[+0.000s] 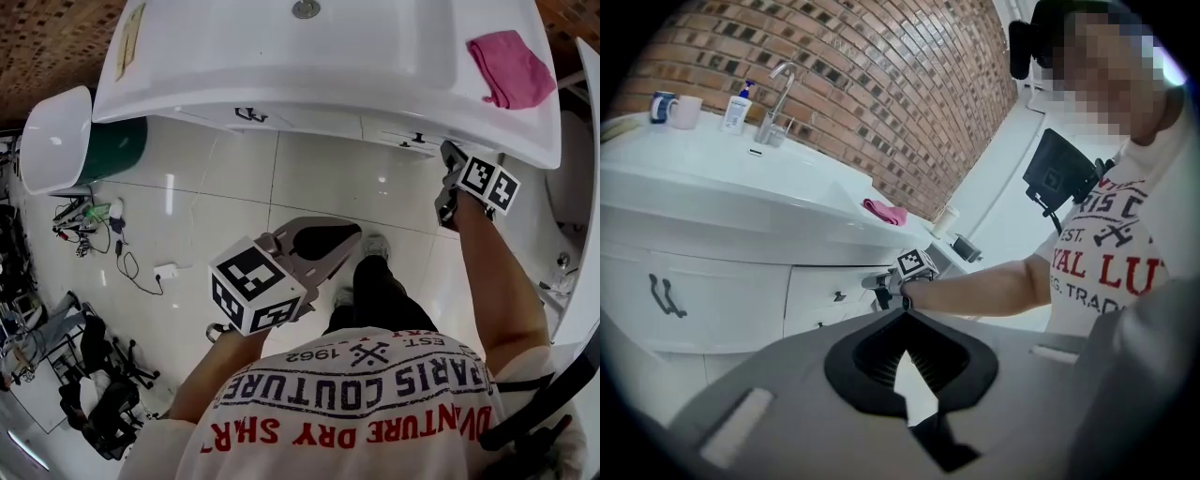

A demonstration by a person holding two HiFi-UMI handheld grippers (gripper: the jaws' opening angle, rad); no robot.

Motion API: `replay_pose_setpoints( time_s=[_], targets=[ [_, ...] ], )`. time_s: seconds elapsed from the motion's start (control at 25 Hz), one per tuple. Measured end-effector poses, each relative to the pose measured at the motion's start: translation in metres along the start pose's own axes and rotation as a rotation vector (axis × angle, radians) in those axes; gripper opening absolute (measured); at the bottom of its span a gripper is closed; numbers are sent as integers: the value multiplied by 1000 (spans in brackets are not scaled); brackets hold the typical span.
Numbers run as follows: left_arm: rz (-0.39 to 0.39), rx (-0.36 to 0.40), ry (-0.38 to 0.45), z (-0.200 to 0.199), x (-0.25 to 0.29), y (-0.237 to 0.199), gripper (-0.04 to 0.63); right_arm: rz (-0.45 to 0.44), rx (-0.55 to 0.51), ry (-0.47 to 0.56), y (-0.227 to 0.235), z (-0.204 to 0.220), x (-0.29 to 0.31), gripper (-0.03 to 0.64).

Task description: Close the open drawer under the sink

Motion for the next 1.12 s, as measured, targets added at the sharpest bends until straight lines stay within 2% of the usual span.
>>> replay_pose_setpoints(
  time_s=[0.12, 0.28, 0.48, 0.64, 0.76, 0.92, 1.04, 1.12],
  targets=[
    [0, -2, -3, -2, 1, -3, -6, 22, 0, 11, 0, -6, 5, 6],
    [-14, 43, -20, -4, 6, -1, -6, 39, -13, 37, -1, -6, 4, 6],
    [2, 26, -36, -3, 10, -3, -6, 23, -15, 45, 2, -6, 6, 7],
    [13, 42, -37, 0, 8, 7, -6, 1, -104, 48, -4, -1, -8, 7],
    [23, 63, -43, 7, 5, 14, -6, -79, -193, 18, -24, 11, -31, 8],
    [51, 69, -25, 16, -11, 25, -6, -254, -349, 18, -75, 26, -87, 8],
    [73, 102, 1, 22, -25, 41, -6, -389, -455, 67, -122, 31, -144, 8],
    [80, 127, 6, 34, -40, 58, -6, -483, -487, 123, -158, 41, -190, 8]
  ],
)
Point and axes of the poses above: the fingertips, and each gripper's own axes: x forward along the fingers, y to its right, z out of its underside, the point moved 10 cm from there along -x, backward along the fingers, and after that the axes turned 14 degrees about -x, right-handed, at the moved point
